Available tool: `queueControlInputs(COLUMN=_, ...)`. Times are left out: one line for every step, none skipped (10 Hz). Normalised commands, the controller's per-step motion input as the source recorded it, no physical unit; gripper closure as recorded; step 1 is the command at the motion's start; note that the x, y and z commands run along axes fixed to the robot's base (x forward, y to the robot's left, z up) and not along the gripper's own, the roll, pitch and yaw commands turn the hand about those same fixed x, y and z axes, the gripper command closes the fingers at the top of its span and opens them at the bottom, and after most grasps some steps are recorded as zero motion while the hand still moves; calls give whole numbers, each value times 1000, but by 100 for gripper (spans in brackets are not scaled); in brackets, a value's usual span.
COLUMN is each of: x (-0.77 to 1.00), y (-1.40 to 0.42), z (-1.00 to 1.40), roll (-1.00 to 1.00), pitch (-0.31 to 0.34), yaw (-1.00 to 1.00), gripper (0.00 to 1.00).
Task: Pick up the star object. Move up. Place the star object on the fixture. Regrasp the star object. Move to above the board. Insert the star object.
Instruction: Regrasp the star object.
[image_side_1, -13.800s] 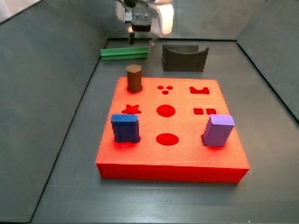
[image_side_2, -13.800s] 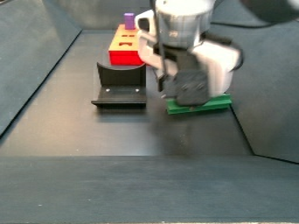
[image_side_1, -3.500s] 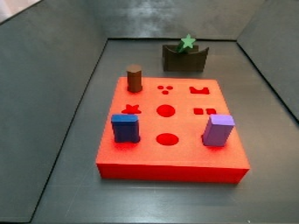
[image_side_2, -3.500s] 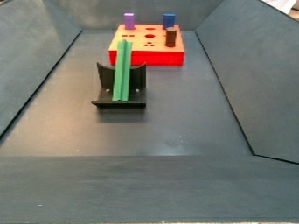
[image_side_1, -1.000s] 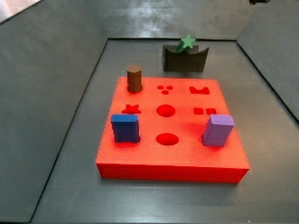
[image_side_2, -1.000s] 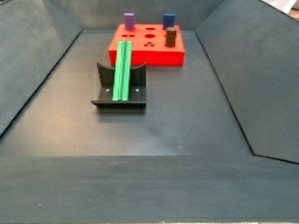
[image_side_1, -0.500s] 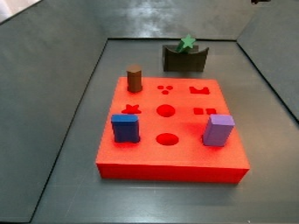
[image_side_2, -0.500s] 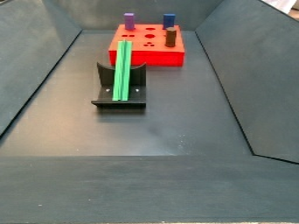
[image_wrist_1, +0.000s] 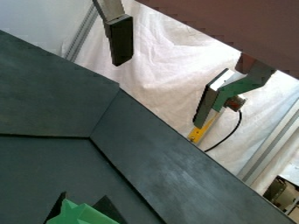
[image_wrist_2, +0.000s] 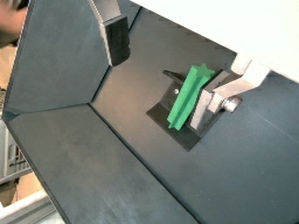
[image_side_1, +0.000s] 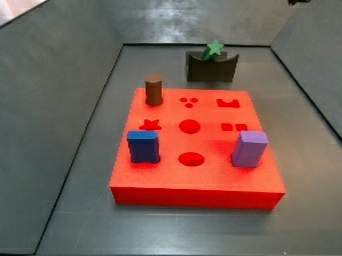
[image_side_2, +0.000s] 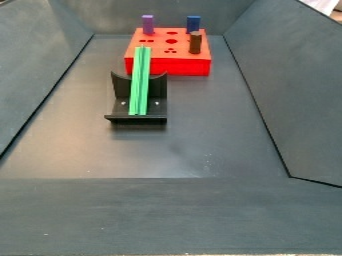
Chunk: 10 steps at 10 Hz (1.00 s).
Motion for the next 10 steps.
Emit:
queueControlInputs(x=413, y=-52, z=-31, roll=136, pitch=61, yaw=100, gripper=0)
queueControlInputs(x=412, y=-50, z=-31, roll=135, pitch=62, yaw=100, gripper=0)
queueControlInputs(x=411, y=-48, z=-28, roll=135, pitch=63, yaw=101, gripper=0)
queueControlInputs(x=411, y=-48, z=-28, roll=134, pitch=64, yaw=102, gripper=0)
queueControlInputs(x=410, y=-48, z=-28, roll=134, pitch=64, yaw=102, gripper=0)
queueControlInputs(x=410, y=-48, z=-27, roll=134, pitch=64, yaw=102, gripper=0)
queueControlInputs(x=410, y=-47, z=-27, roll=134, pitch=64, yaw=102, gripper=0)
queueControlInputs(x=410, y=-47, z=-26, roll=134, pitch=64, yaw=102, gripper=0)
queueControlInputs(x=410, y=-47, z=-26, roll=134, pitch=65, yaw=103, gripper=0)
queueControlInputs(x=409, y=-47, z=-26, roll=134, pitch=65, yaw=103, gripper=0)
